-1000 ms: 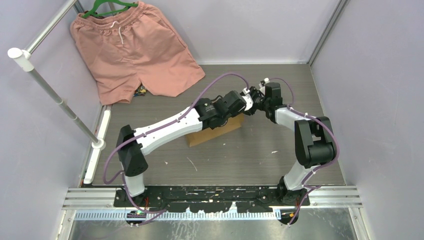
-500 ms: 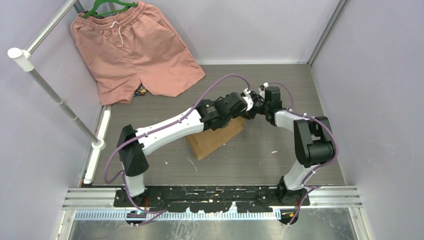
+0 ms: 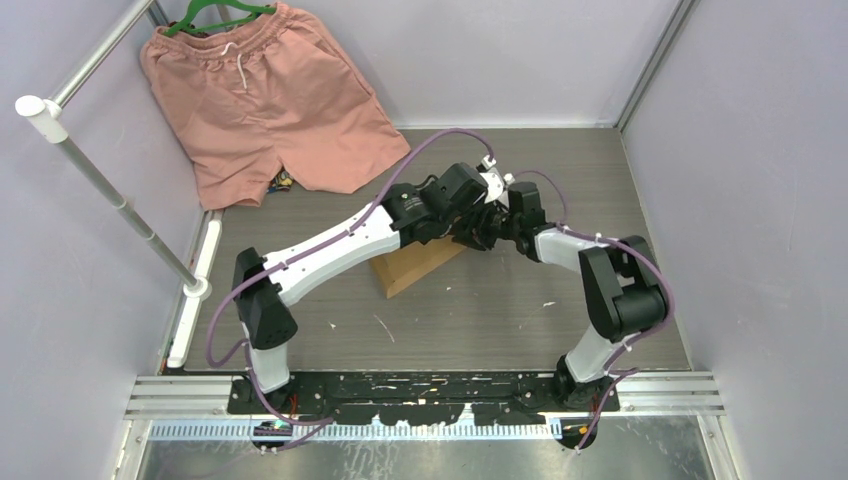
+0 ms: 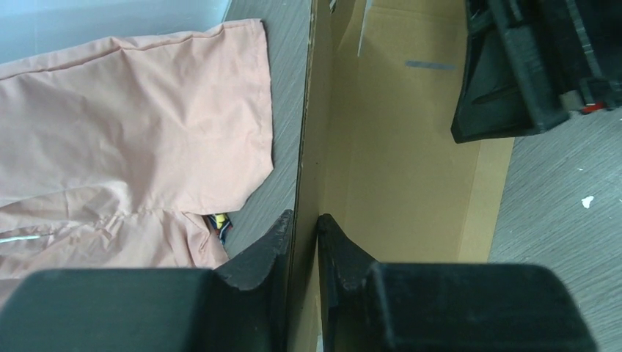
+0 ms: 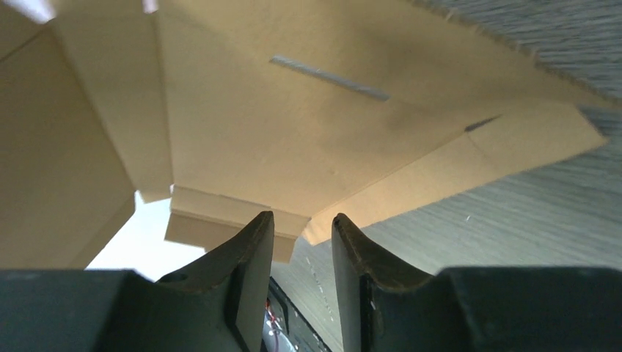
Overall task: Fold the paper box
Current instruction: Fold the paper box at the center of the board.
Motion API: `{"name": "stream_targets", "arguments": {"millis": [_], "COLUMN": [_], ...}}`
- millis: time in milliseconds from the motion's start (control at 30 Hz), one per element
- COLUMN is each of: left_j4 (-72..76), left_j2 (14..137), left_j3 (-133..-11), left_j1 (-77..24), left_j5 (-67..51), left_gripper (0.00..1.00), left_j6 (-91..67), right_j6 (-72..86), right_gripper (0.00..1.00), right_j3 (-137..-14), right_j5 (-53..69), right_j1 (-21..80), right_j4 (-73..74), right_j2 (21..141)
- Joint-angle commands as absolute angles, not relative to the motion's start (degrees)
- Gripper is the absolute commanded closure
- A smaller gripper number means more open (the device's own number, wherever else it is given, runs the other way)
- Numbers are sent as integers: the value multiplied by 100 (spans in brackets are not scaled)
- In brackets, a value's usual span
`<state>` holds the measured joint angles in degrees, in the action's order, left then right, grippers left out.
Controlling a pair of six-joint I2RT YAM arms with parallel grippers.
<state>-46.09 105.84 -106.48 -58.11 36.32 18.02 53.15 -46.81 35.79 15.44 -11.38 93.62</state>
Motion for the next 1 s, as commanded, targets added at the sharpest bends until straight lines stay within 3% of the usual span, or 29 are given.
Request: {"name": "stream_targets", "arguments": {"millis": [0,333,700,767,833,967], "left_j4": [-4443,-4348,-4415,-4467,-4399,-4238], "left_j2": [10459,10477,10509,10341,10046,9561], "left_j3": [-10892,-11012,-10991,-10754,-10353,-9541], "left_j1": [-5825,-5817,-5473,-5076,-4553,-3647], "left_j5": [3480,3331,3190,2975,2530,2011], "left_gripper": [82,81,80,73,59,50], "left_j6": [1734,1745,1563,1322,968,375], "right_j6": [5710,6122,6081,5922,5779,5460], "right_gripper": [60,66,67,64,62,61], "right_j3": [-4761,-5286,-5340,-5350,-5381,-5421], "right_j5": [3328,2855,2542,2649,2773,3074], "right_j1": [1679,2004,2119,2120,2117,2150], "right_j4": [-2010,-2415,-2362,-2137,-1939,-1492], "right_j2": [9877,10804,10692,10571,10483,10338]}}
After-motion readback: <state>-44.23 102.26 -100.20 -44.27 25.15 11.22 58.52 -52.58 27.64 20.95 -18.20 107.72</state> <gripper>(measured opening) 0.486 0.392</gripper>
